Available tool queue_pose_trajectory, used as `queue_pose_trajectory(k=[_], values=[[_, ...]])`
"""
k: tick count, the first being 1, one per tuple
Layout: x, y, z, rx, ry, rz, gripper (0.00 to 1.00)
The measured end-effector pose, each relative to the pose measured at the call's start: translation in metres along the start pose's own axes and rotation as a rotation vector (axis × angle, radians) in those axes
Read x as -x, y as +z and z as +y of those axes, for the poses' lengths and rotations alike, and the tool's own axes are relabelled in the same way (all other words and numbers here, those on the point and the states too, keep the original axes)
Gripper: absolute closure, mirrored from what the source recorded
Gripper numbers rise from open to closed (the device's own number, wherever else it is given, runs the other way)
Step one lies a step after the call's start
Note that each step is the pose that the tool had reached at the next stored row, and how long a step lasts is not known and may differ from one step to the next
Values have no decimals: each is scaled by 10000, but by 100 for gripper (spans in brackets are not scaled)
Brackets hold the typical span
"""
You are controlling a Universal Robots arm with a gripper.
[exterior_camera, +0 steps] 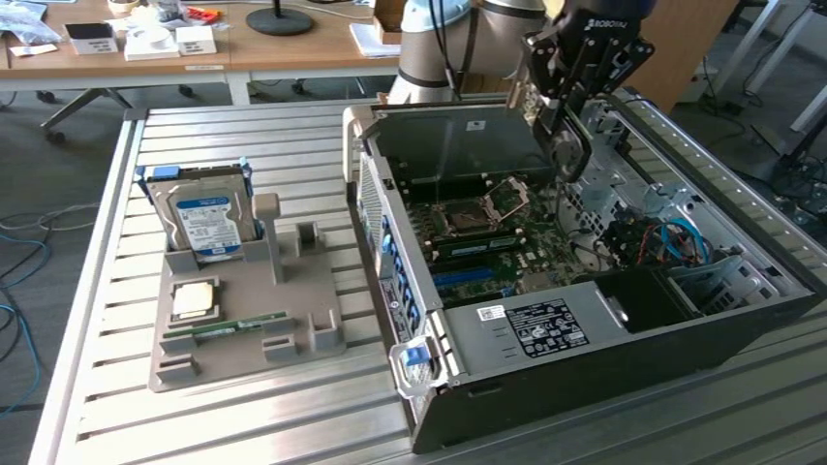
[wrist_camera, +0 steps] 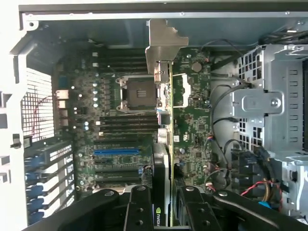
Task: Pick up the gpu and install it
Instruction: 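Pick up the gpu and move the gpu toward the slot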
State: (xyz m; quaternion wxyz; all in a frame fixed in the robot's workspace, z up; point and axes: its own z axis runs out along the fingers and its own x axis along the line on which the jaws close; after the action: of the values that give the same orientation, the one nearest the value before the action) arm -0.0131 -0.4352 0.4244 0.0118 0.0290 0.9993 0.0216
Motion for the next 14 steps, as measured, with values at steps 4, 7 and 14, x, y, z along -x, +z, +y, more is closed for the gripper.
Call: queue_pose_trajectory(k=[4, 7, 14], values=[[83, 2, 5, 1, 0, 0, 73], [143, 4, 8, 1, 0, 0, 73], [273, 7, 16, 1, 0, 0, 73]])
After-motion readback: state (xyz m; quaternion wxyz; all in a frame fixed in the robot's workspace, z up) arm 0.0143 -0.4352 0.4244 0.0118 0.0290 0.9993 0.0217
